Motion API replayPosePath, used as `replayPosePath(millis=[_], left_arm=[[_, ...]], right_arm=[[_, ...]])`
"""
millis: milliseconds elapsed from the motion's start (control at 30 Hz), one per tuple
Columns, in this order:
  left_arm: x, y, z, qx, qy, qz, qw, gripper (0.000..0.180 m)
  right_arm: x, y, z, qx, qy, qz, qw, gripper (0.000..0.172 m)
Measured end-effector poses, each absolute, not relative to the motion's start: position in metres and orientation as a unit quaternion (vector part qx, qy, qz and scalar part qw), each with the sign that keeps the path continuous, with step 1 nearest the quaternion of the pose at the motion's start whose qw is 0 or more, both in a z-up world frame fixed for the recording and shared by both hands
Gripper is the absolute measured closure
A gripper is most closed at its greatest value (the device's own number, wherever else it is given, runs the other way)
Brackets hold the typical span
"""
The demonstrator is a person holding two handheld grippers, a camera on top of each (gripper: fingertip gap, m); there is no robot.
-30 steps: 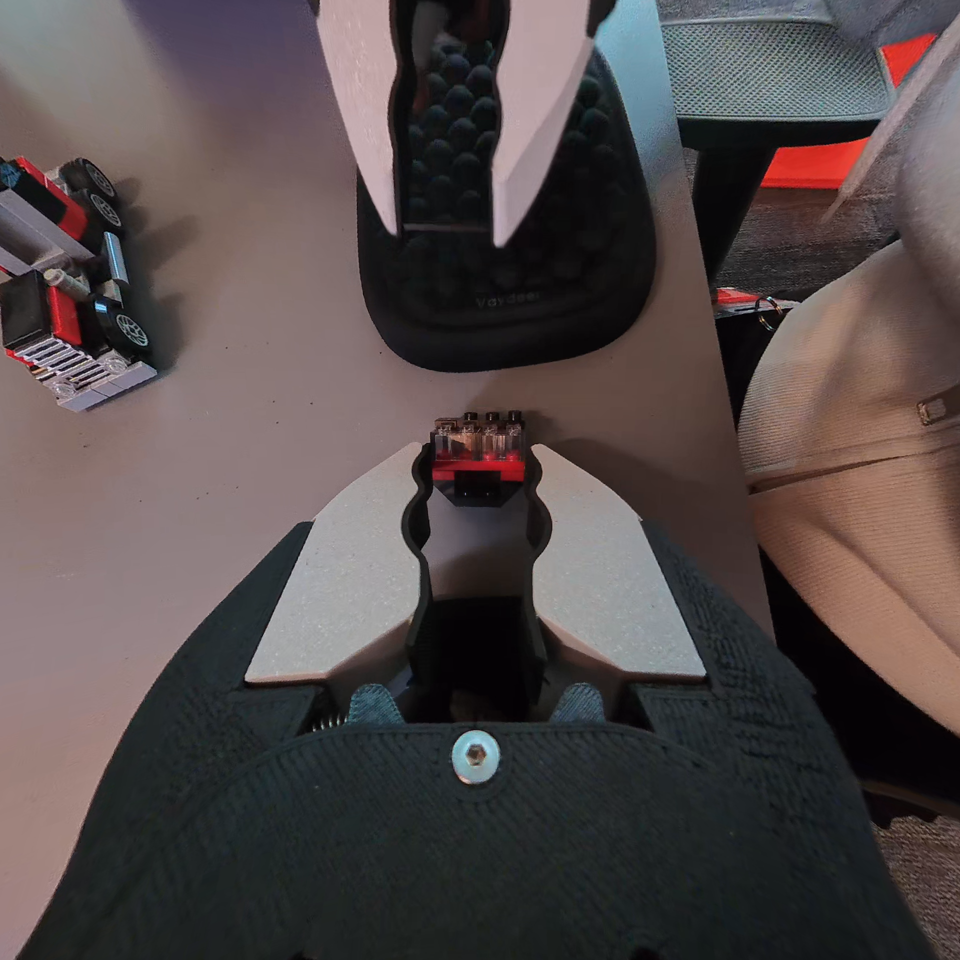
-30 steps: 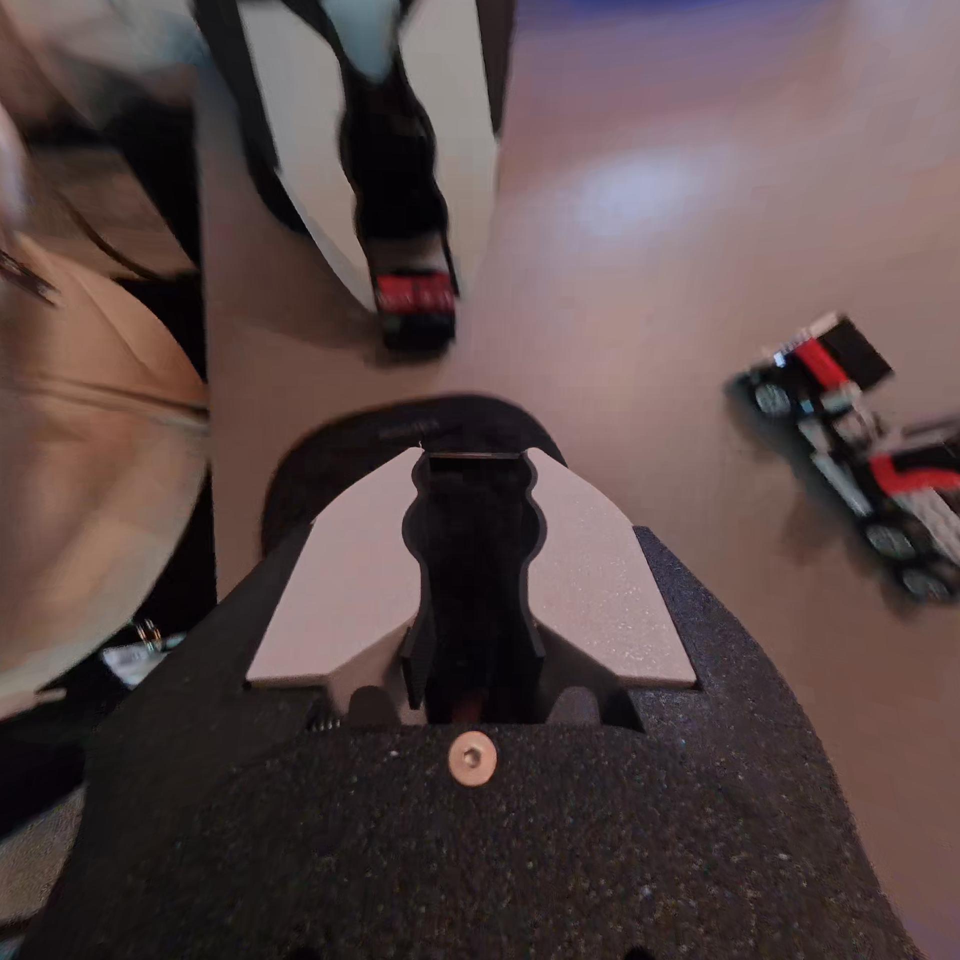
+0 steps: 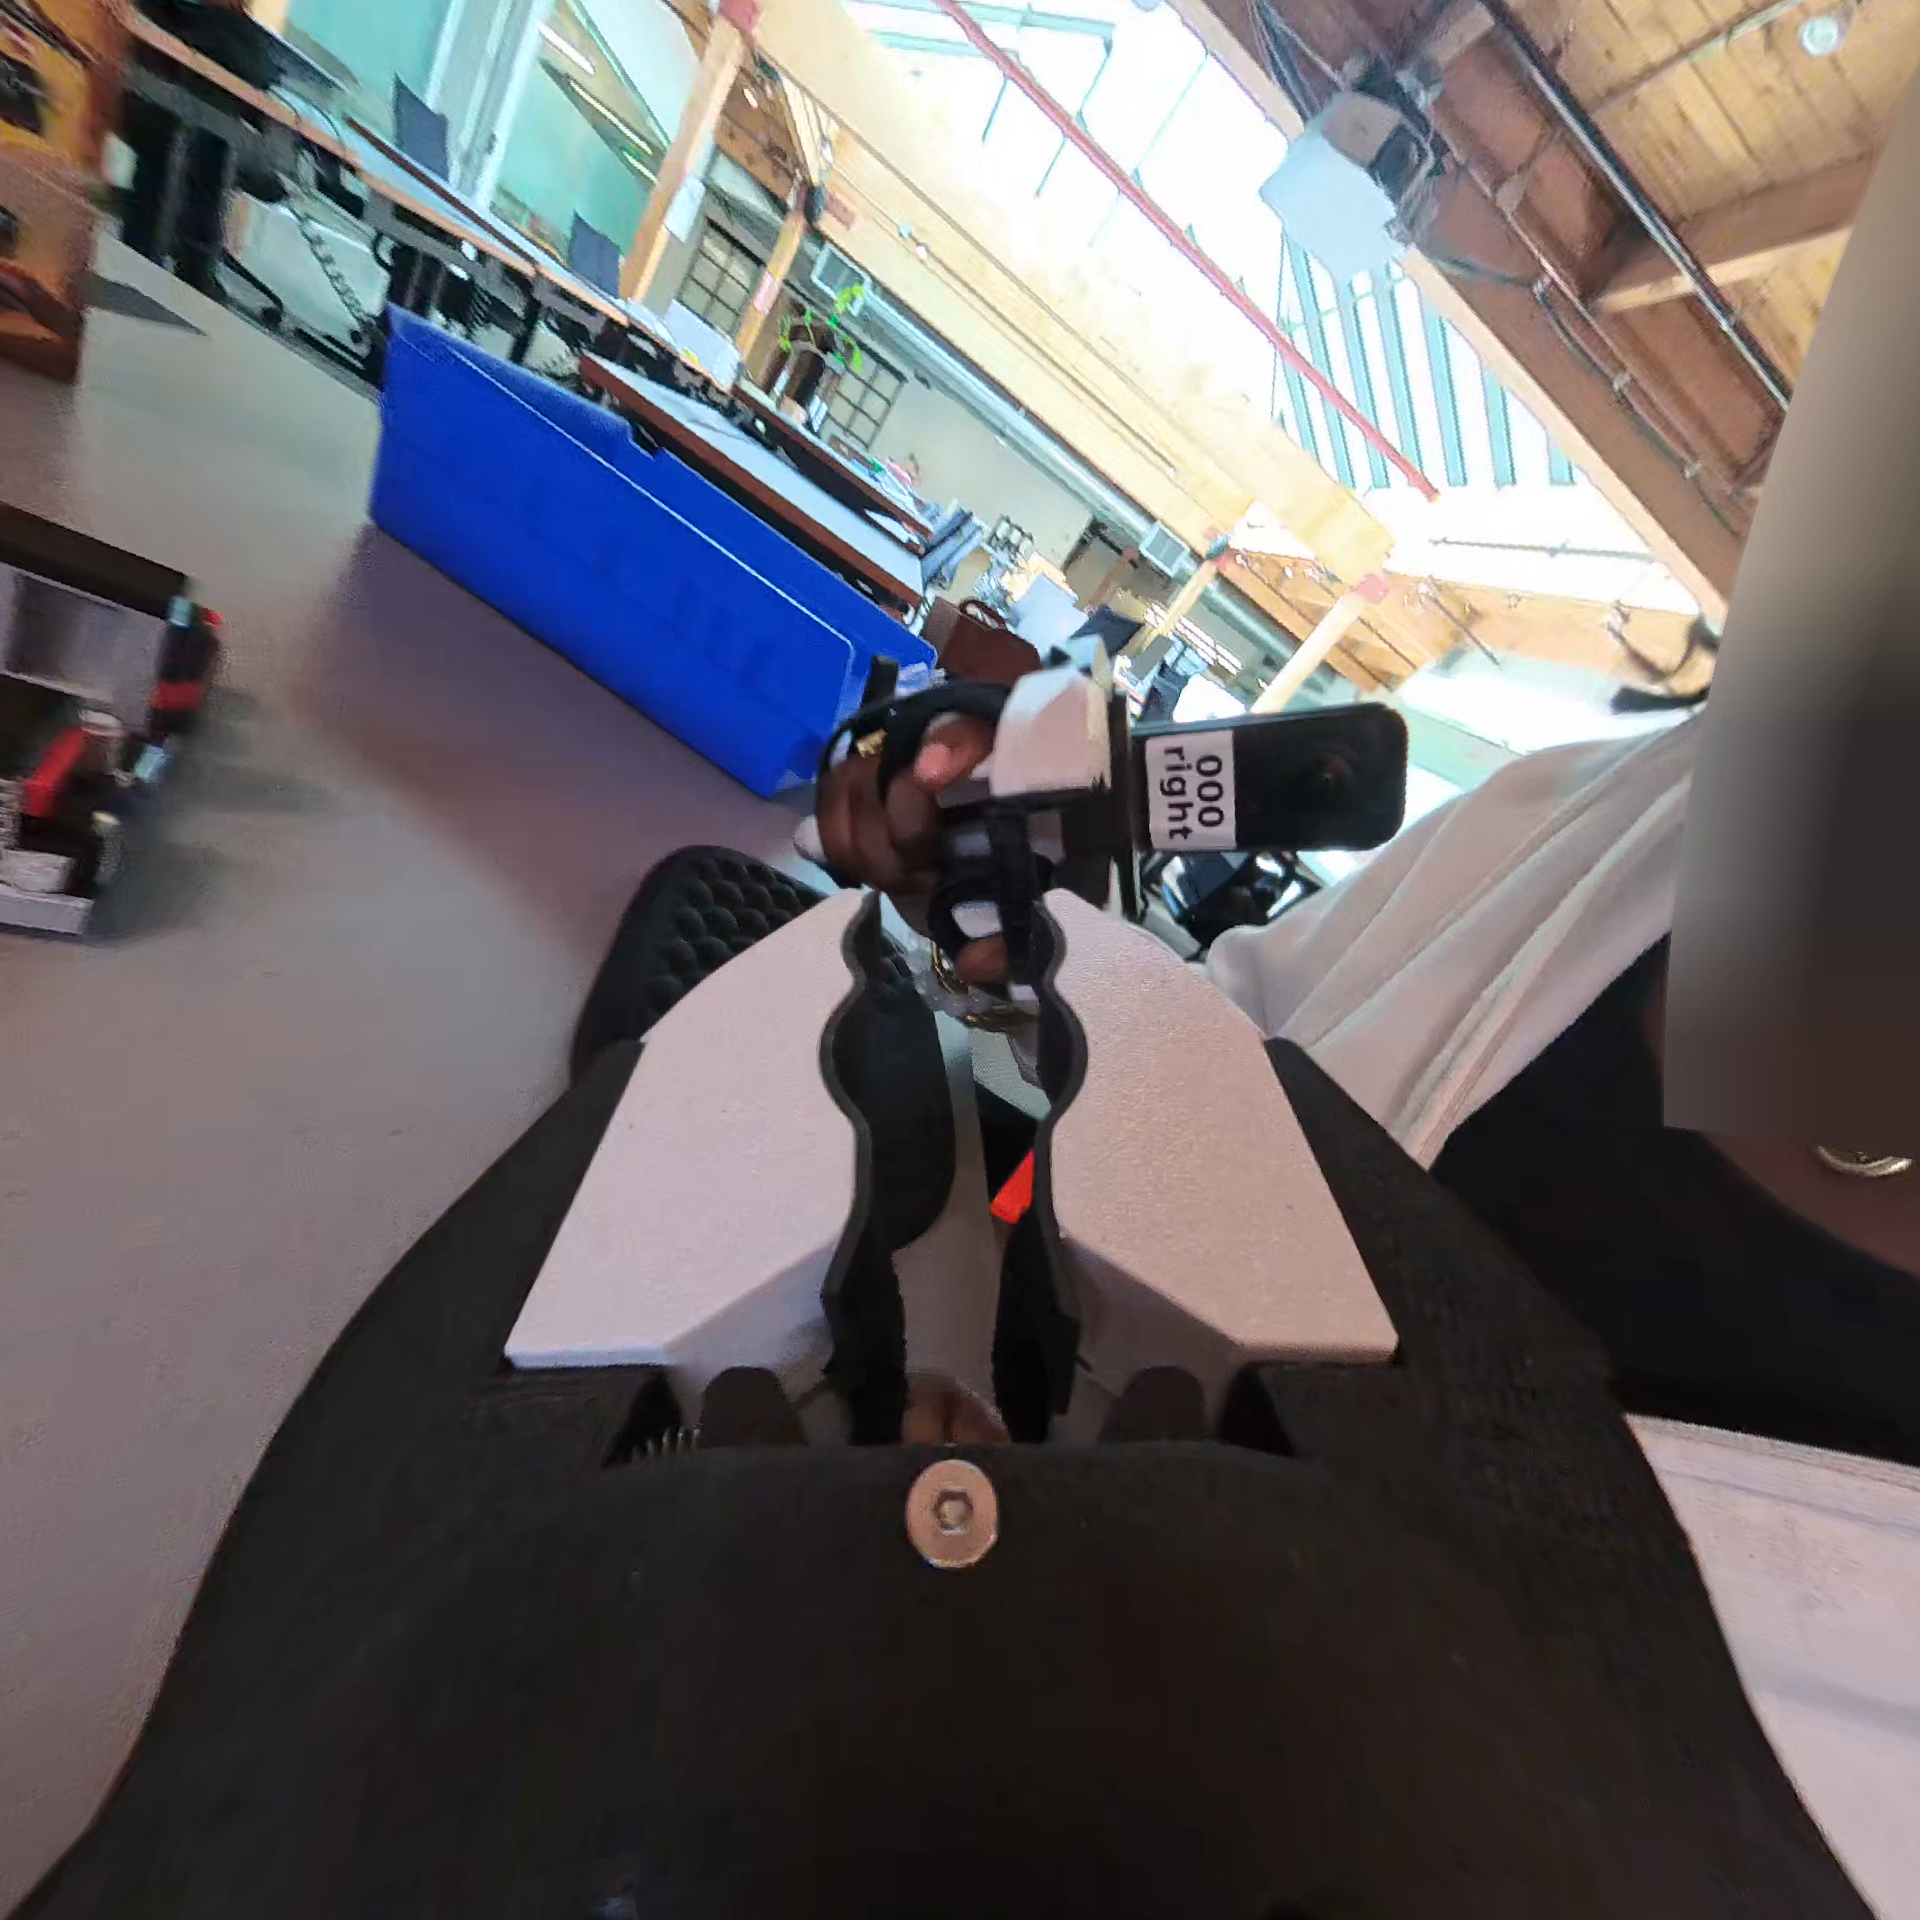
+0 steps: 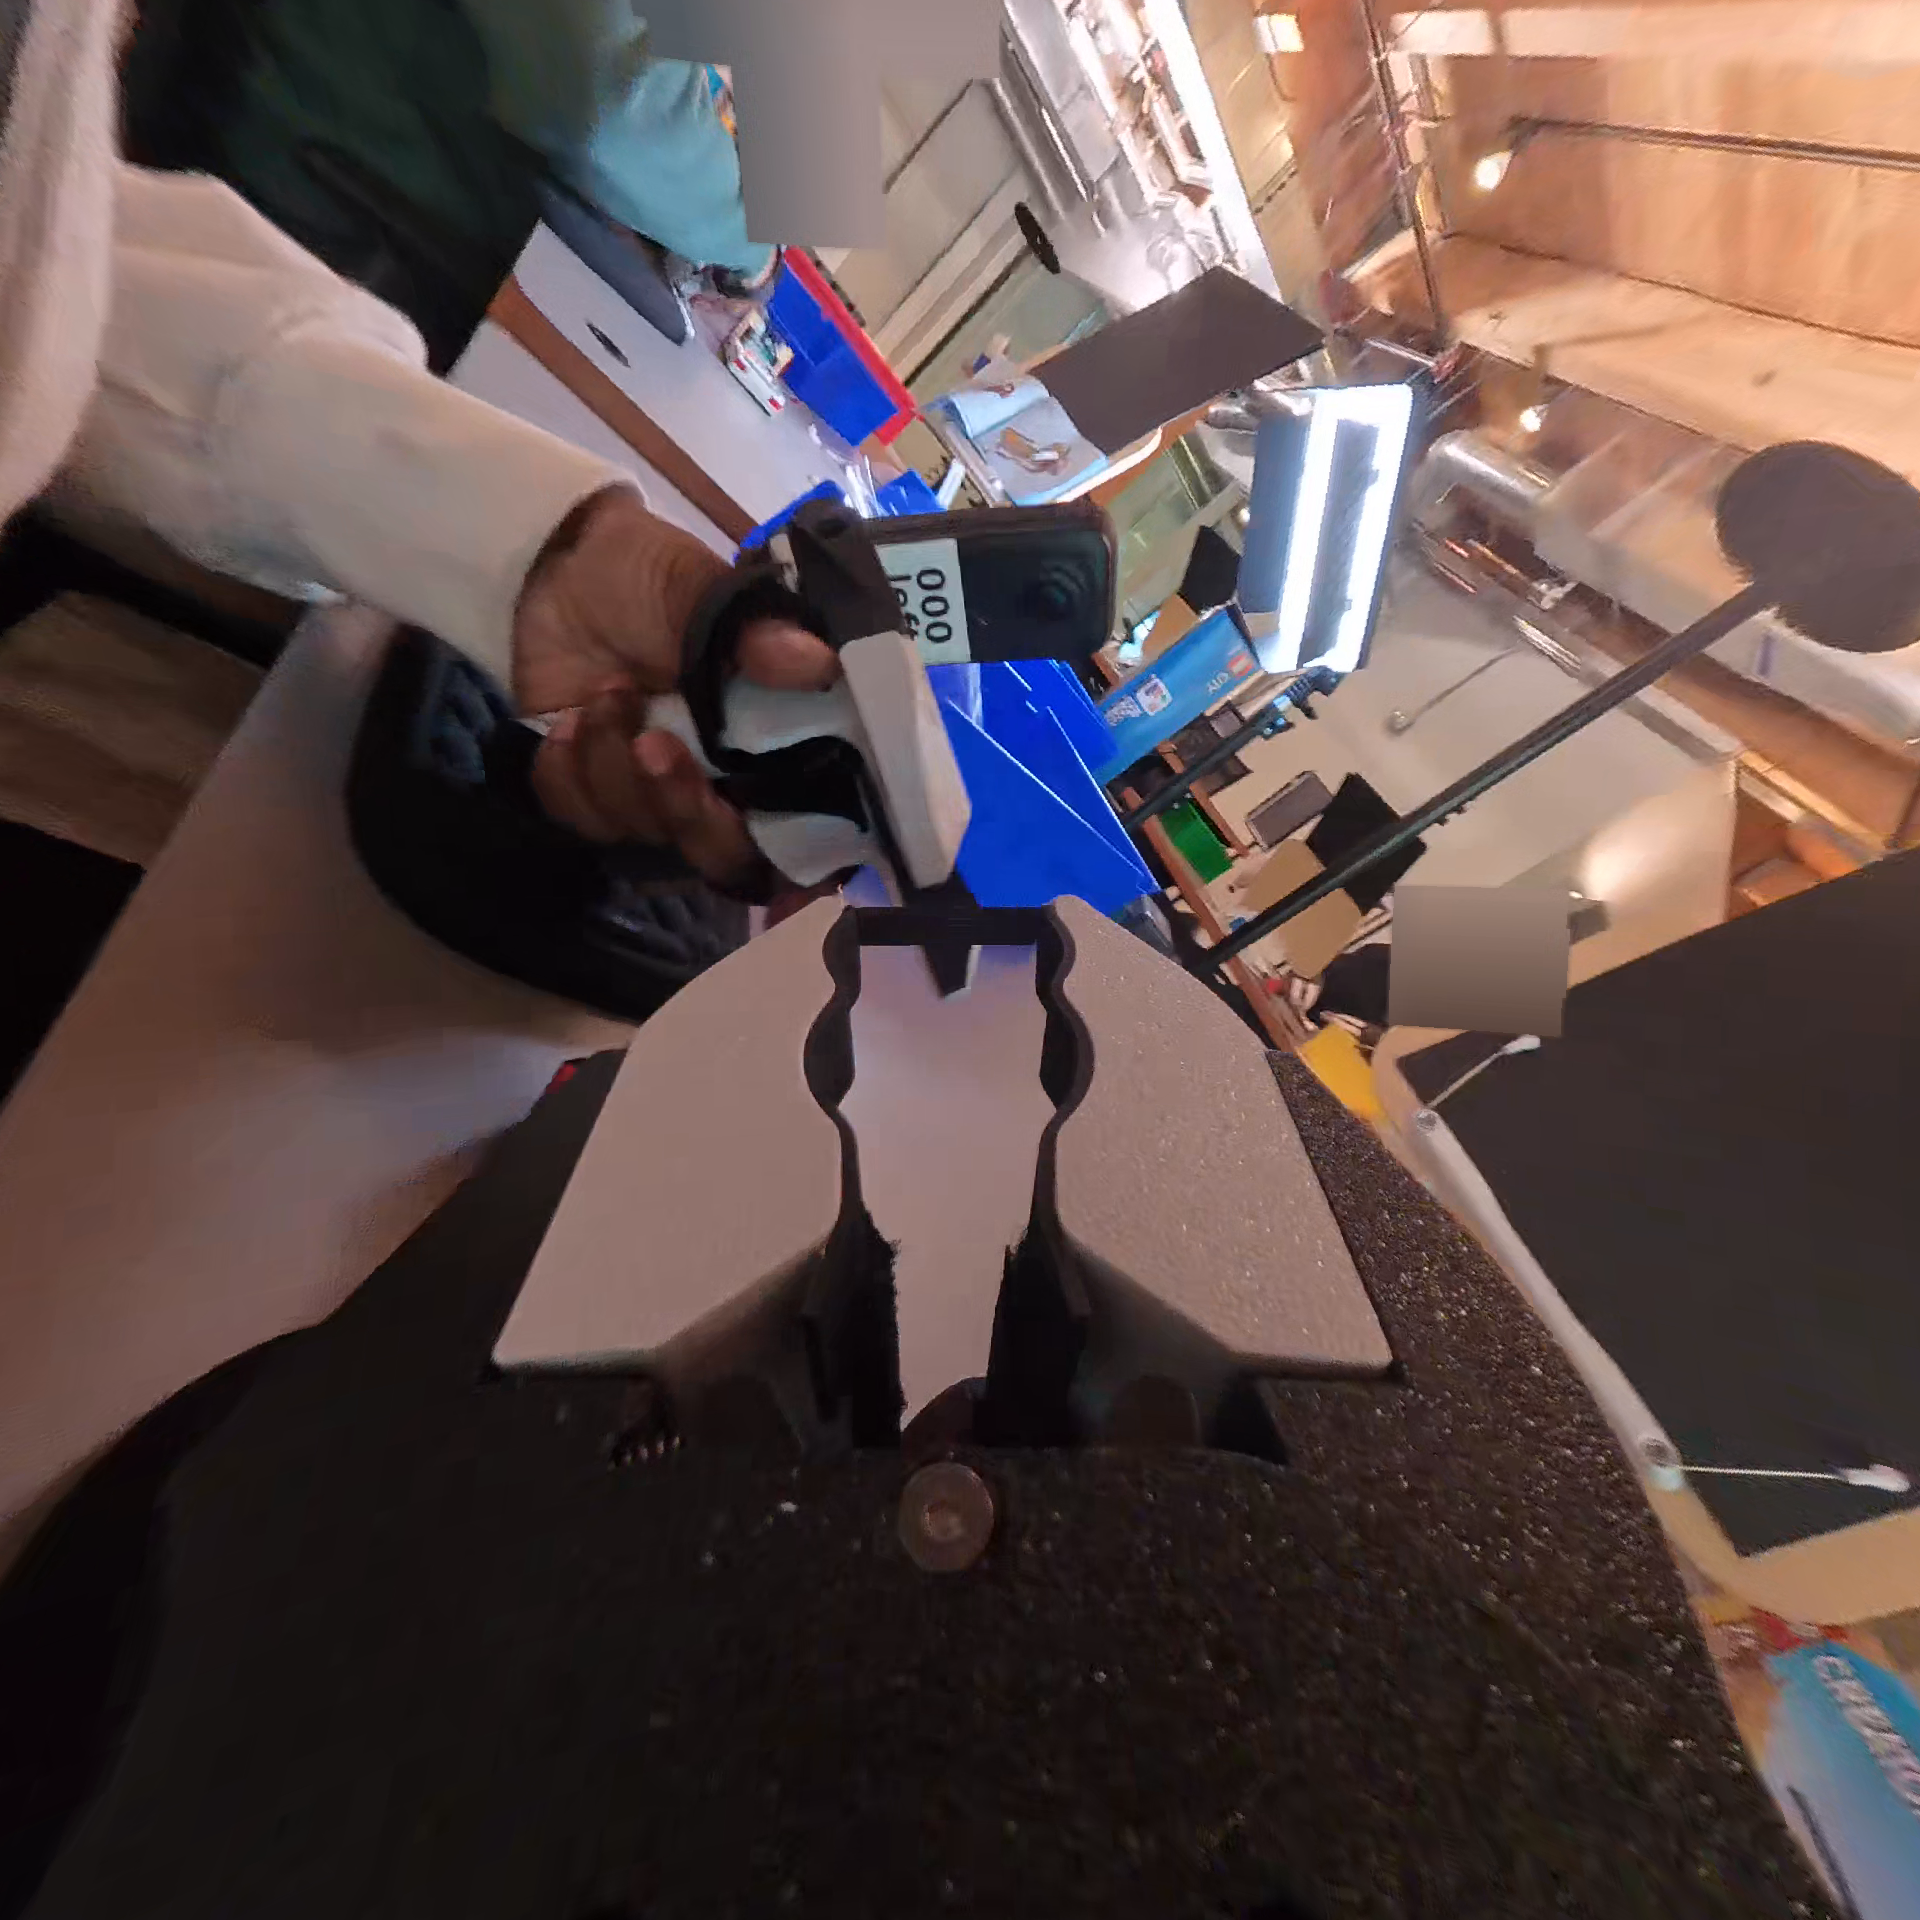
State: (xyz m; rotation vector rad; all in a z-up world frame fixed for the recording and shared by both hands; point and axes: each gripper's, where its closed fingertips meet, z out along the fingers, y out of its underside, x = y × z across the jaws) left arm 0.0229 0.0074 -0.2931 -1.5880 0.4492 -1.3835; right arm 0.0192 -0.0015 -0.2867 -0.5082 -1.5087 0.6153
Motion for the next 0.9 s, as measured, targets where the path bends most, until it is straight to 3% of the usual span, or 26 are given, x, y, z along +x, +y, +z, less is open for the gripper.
replayPosePath(millis=[133, 300, 367, 467, 567, 767, 833, 900], left_arm=[[0.038, 0.002, -0.296, -0.651, 0.205, -0.556, 0.474, 0.171], [0.026, 0.004, -0.292, -0.663, 0.203, -0.512, 0.507, 0.172], [-0.011, 0.015, -0.292, -0.712, 0.194, -0.387, 0.553, 0.172], [-0.138, 0.025, -0.283, -0.791, 0.117, -0.027, 0.599, 0.172], [-0.248, -0.006, -0.266, -0.812, 0.021, 0.199, 0.548, 0.172], [-0.278, -0.023, -0.268, -0.856, 0.042, 0.174, 0.484, 0.172], [-0.252, -0.017, -0.279, -0.873, 0.078, 0.107, 0.470, 0.172], [-0.256, -0.012, -0.299, -0.893, 0.080, 0.140, 0.420, 0.172]], right_arm=[[0.015, -0.001, -0.292, -0.225, -0.674, 0.246, 0.659, 0.139], [0.017, 0.007, -0.293, -0.253, -0.649, 0.261, 0.668, 0.137], [0.022, 0.016, -0.297, -0.278, -0.635, 0.281, 0.663, 0.137], [0.029, 0.029, -0.305, -0.320, -0.611, 0.315, 0.652, 0.139], [0.033, 0.036, -0.301, -0.338, -0.592, 0.334, 0.651, 0.140], [0.034, 0.040, -0.300, -0.349, -0.581, 0.337, 0.654, 0.142], [0.033, 0.041, -0.301, -0.350, -0.581, 0.338, 0.652, 0.142], [0.033, 0.041, -0.301, -0.351, -0.583, 0.338, 0.651, 0.142]])
